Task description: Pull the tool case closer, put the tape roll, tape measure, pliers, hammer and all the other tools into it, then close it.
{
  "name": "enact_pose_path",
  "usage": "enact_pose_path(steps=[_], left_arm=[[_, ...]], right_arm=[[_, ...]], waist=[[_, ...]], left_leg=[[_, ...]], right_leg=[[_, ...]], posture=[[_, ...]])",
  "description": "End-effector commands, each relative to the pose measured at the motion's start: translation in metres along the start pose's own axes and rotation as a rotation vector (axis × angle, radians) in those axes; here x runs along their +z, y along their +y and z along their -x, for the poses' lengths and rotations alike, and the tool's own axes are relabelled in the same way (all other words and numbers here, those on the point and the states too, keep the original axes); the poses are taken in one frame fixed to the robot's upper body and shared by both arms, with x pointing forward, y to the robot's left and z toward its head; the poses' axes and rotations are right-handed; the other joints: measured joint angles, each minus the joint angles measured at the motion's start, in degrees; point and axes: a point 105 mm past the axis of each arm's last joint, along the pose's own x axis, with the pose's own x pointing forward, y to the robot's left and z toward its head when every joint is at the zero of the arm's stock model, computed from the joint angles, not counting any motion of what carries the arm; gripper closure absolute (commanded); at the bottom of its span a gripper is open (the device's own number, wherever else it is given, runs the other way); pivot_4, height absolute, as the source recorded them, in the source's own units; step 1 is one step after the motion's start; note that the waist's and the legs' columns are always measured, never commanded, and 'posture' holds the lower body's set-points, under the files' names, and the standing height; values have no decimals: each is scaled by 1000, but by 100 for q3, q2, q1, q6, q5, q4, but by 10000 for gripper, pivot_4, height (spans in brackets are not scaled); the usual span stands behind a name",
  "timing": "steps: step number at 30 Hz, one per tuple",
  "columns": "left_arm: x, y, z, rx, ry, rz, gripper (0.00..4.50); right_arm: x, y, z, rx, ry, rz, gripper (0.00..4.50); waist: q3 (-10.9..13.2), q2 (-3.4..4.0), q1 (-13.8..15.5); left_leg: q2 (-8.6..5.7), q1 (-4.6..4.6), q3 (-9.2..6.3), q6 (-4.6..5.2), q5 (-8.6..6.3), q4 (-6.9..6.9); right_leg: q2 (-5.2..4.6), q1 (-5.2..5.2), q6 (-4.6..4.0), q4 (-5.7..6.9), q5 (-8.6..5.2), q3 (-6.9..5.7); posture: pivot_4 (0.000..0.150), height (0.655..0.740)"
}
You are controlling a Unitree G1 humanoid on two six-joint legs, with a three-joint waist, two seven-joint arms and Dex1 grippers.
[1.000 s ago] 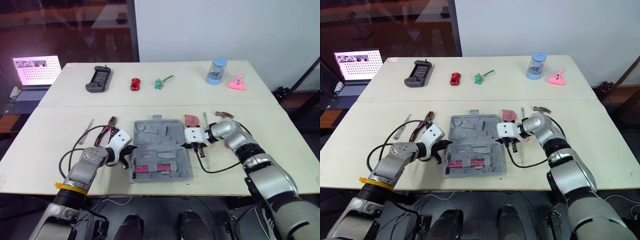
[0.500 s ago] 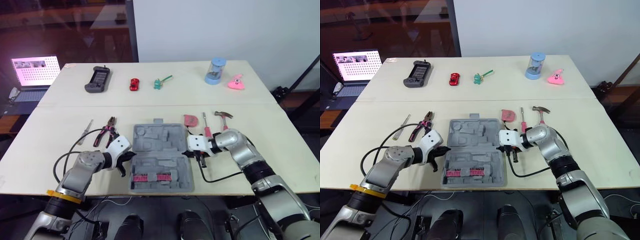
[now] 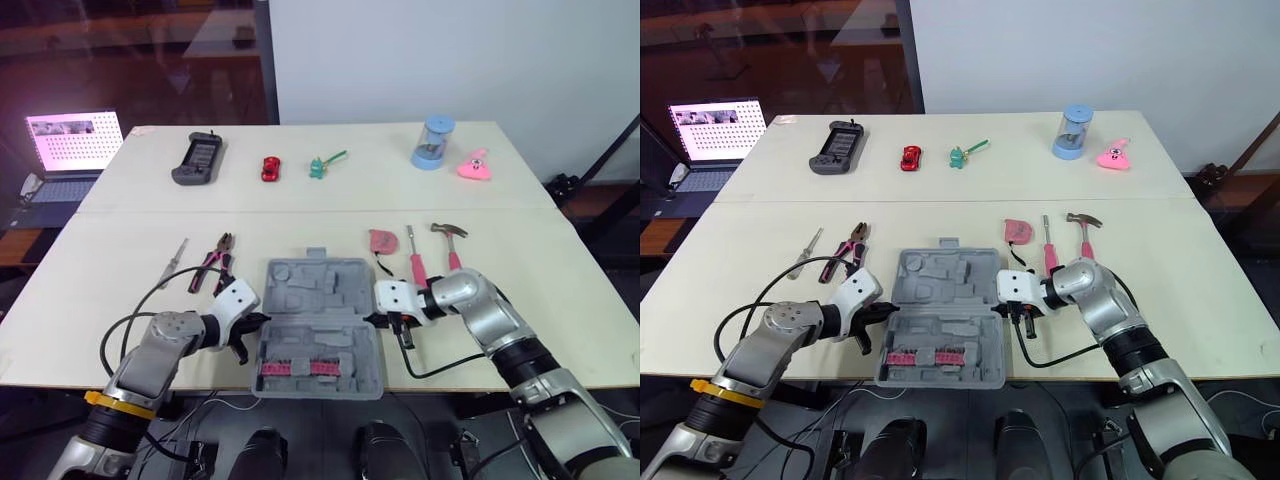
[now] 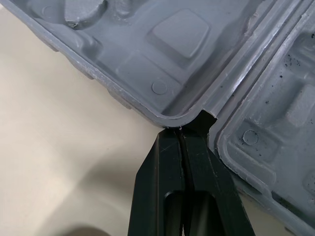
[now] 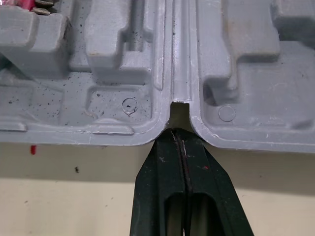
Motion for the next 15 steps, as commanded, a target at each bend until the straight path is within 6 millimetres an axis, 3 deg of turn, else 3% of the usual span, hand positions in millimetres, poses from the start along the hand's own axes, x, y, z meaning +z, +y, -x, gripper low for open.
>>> enact_pose_path(steps=[1,15], left_arm=[[8,-21,-2,-89,-28,-37,44987],[2,-21,6,-93,-2,-36,44987]], right_arm=[[12,4,-1,16,-41,32,44870],[-3,26,-4,65,5,4,44870]], waist=[[0,0,0],[-1,-2,7]], left_leg=[[0,0,0,0,0,0],[0,6,0,2,-1,0]], right_leg=[[0,0,0,0,0,0],[0,8,0,-2,0,0]], posture=[[1500,6902],[1500,6902]])
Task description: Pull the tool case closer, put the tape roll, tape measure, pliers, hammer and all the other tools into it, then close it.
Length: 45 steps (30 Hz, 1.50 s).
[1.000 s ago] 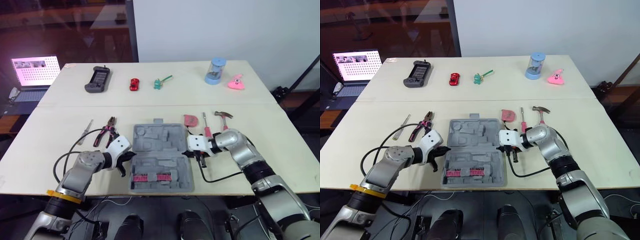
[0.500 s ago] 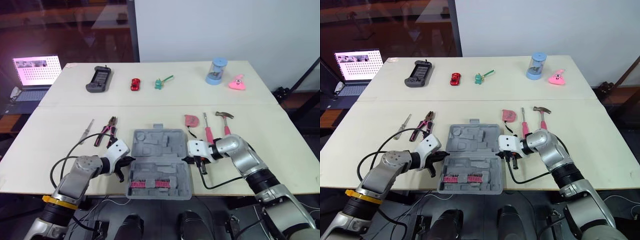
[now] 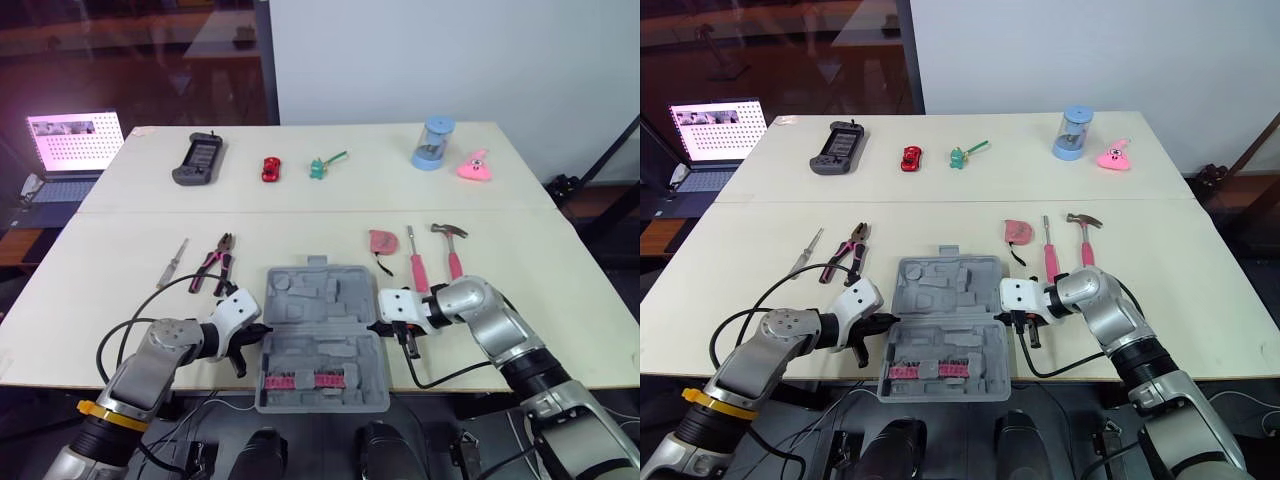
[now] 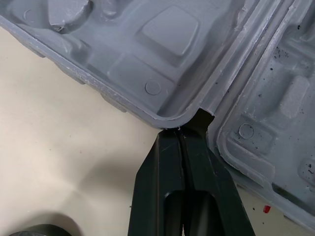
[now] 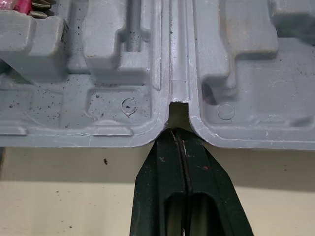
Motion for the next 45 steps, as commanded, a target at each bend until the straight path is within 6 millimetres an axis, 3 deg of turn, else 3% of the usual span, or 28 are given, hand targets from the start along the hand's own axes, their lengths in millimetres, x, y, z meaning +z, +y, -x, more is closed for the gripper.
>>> enact_pose_path(steps=[1,9,18,21,23,25,28,30,33,34,38,39,45], left_arm=[[7,-6,0,-32,-24,-18,44987],[9,-4,3,-20,-42,-3,44987],[4,25,24,49,-20,2,44987],[3,40,42,85,-83,26,44987],[14,42,58,73,-180,20,44987],[24,45,77,98,-261,15,44987],[21,51,97,140,-296,42,44987],[8,62,120,223,-297,74,45000],[-3,70,140,288,-305,100,32491],[-13,74,151,324,-279,109,26657],[-44,91,189,459,-220,153,7041],[-47,94,196,484,-219,157,2034],[-58,99,210,524,-205,159,690]], right_arm=[[0,11,-6,50,4,8,44870],[-6,4,-1,25,22,-1,44870],[-13,-6,18,4,30,-38,44870],[-17,-9,36,-39,25,-53,44870],[-14,-12,53,-93,-16,-81,44870],[-10,-13,76,-156,-92,-166,44870],[-6,-14,105,-244,-184,-284,44870],[-15,-12,131,-340,-198,-338,39758],[-26,-6,149,-401,-183,-397,27659],[-33,-5,157,-440,-177,-431,21134],[-46,2,176,-518,-164,-501,2209],[-48,4,178,-526,-162,-511,0],[-51,6,180,-542,-153,-523,0]], waist=[[0,-1,0],[-1,-1,0],[-1,-1,5],[-1,-1,25],[0,-2,26],[1,-2,27],[1,-1,14],[1,-1,12],[1,-1,21],[1,-1,22],[2,1,2],[2,1,8],[2,0,16]], left_leg=[[0,0,0,0,0,0],[0,1,0,1,0,0],[0,3,0,1,0,0],[0,2,0,1,0,0],[0,-1,0,1,0,0],[0,-3,0,1,-1,-1],[2,-2,-1,1,-1,-1],[2,1,0,2,-1,0],[1,-1,1,8,-5,-3],[1,-1,2,8,-5,-2],[2,0,6,9,-5,-3],[2,0,6,10,-6,-4],[2,0,8,10,-6,-2]], right_leg=[[0,0,0,0,0,0],[0,1,0,-1,0,0],[0,3,0,-1,0,0],[-1,3,1,-3,0,0],[-1,1,1,-4,0,-1],[-2,0,1,-6,0,-1],[-3,0,0,-6,1,-1],[-3,3,0,-6,1,-1],[-3,2,0,-9,0,-1],[-3,2,0,-9,0,-2],[-3,1,-1,-9,-1,-1],[-3,1,-1,-9,-1,-1],[-3,2,-1,-10,-1,0]], posture=[[1500,6902],[1500,6902],[1500,6902],[1500,6902],[1500,6902],[1500,6902],[1500,6902],[1500,6902],[1500,6902],[1500,6902],[1500,6902],[1500,6902],[1500,6902]])
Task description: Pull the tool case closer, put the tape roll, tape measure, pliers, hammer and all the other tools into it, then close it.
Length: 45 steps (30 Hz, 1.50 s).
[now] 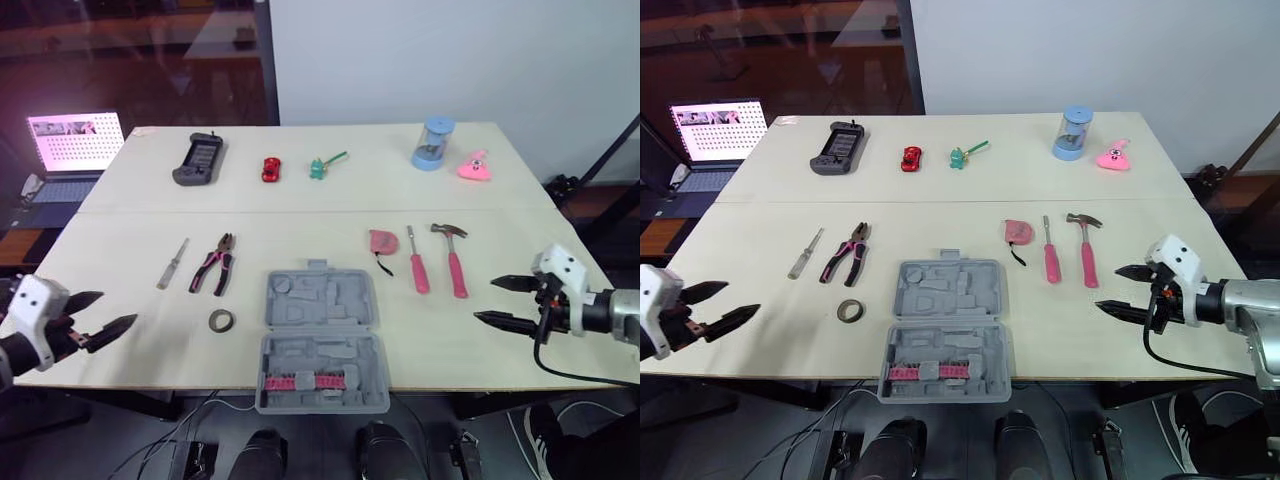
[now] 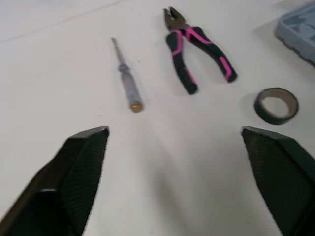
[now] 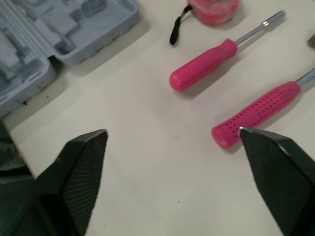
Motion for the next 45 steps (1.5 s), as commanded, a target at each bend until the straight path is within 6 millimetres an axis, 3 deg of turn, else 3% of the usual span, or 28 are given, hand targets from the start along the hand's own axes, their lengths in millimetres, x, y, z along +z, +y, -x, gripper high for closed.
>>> enact_pose_path(steps=[1,7,10,19,25,33,40,45], left_arm=[[7,9,8,30,-23,-32,690],[10,1,10,34,-73,-34,690],[11,-7,18,60,-107,-33,690],[-4,-64,48,141,-123,32,690],[-13,-98,58,252,-140,98,690],[-18,-130,59,293,-148,173,690],[-12,-126,43,276,-161,169,690],[-3,-129,-3,156,-86,171,690]], right_arm=[[11,-3,5,-14,-21,33,0],[22,-1,-3,22,-17,43,0],[43,6,-14,95,-60,48,0],[107,58,-51,480,-131,178,0],[149,82,-68,640,-216,277,0],[175,96,-76,728,-275,304,0],[174,101,-78,729,-269,307,0],[169,105,-75,680,-279,317,0]], waist=[[0,0,-1],[0,0,-19],[1,1,-51],[2,-3,40],[1,-3,123],[0,-8,173],[0,-8,158],[-1,-7,158]], left_leg=[[0,0,0,0,0,0],[1,0,0,0,0,0],[4,0,5,0,0,-2],[7,-5,8,-1,-1,-1],[6,-10,14,-1,-2,-3],[4,-21,23,0,-2,1],[7,-20,30,2,-3,1],[6,-20,29,3,-3,1]], right_leg=[[0,0,0,0,0,0],[0,0,0,0,0,0],[0,-4,0,0,0,5],[-1,-2,0,-15,0,7],[-1,2,-3,-51,4,8],[-1,13,3,-95,23,8],[0,9,3,-95,27,10],[1,10,7,-93,29,10]], posture=[[1500,6902],[1500,6902],[1500,6902],[1500,6902],[1500,6902],[1500,6902],[1500,6902],[1500,6902]])
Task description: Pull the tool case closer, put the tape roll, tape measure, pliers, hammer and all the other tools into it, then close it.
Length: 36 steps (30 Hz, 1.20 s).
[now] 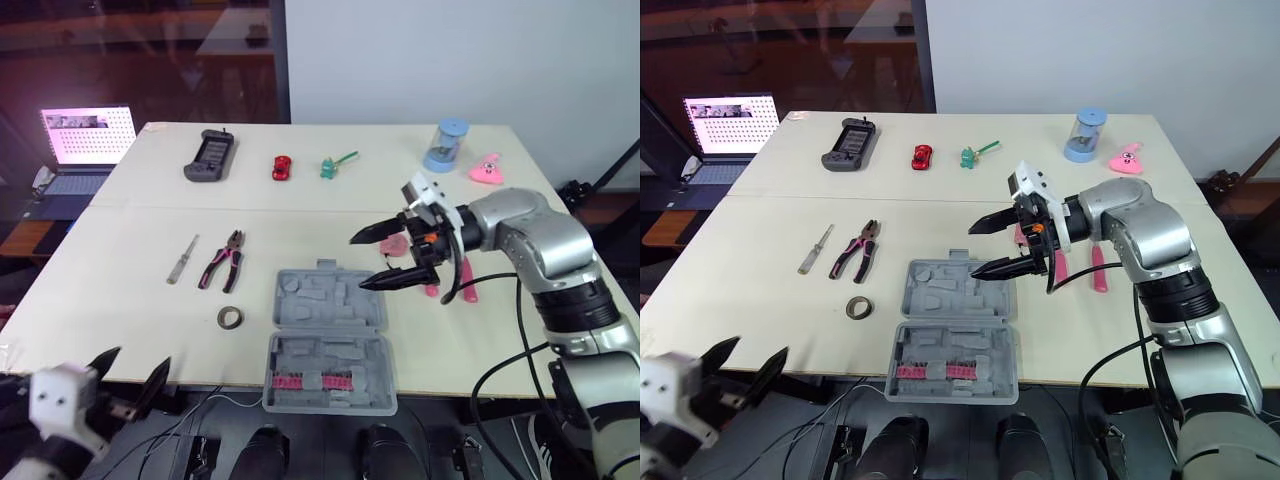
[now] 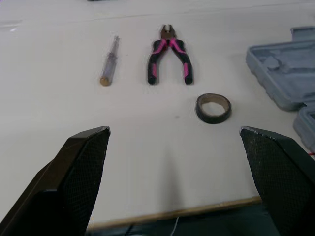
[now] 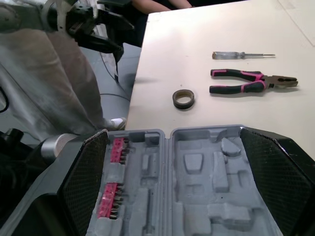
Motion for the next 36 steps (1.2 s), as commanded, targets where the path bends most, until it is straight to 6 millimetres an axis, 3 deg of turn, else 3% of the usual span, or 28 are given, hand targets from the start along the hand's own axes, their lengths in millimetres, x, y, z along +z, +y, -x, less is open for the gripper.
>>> enact_pose_path(steps=[1,7,10,12,21,36], left_arm=[[0,-13,-25,-58,83,-1,690],[1,-29,-61,-96,198,-2,690],[5,-35,-76,-95,210,6,12654],[5,-39,-81,-99,226,-18,22943],[0,-43,-102,-77,225,-21,22943],[-18,-52,-114,-100,266,-17,22943]], right_arm=[[7,8,4,-29,-15,33,0],[7,18,0,-40,-34,12,0],[8,19,1,-56,-36,6,0],[8,20,2,-63,-36,0,0],[5,19,5,-82,-7,-7,0],[3,12,5,-119,23,18,0]], waist=[[-1,-1,-16],[-1,1,-68],[-3,-2,-39],[-3,-2,-38],[-2,-2,-28],[-2,-3,-27]], left_leg=[[-1,0,0,0,0,1],[-1,6,1,0,0,-1],[-1,7,-1,0,1,0],[-2,7,0,0,1,2],[-2,6,1,0,1,0],[-2,5,1,0,1,1]], right_leg=[[0,2,11,-1,6,2],[1,-2,18,6,12,5],[2,-1,18,11,12,5],[2,1,19,9,13,6],[1,1,19,7,13,8],[1,0,19,6,13,8]], posture=[[1500,6902],[1500,6902],[1500,6902],[1500,6902],[1500,6902],[1500,6902]])
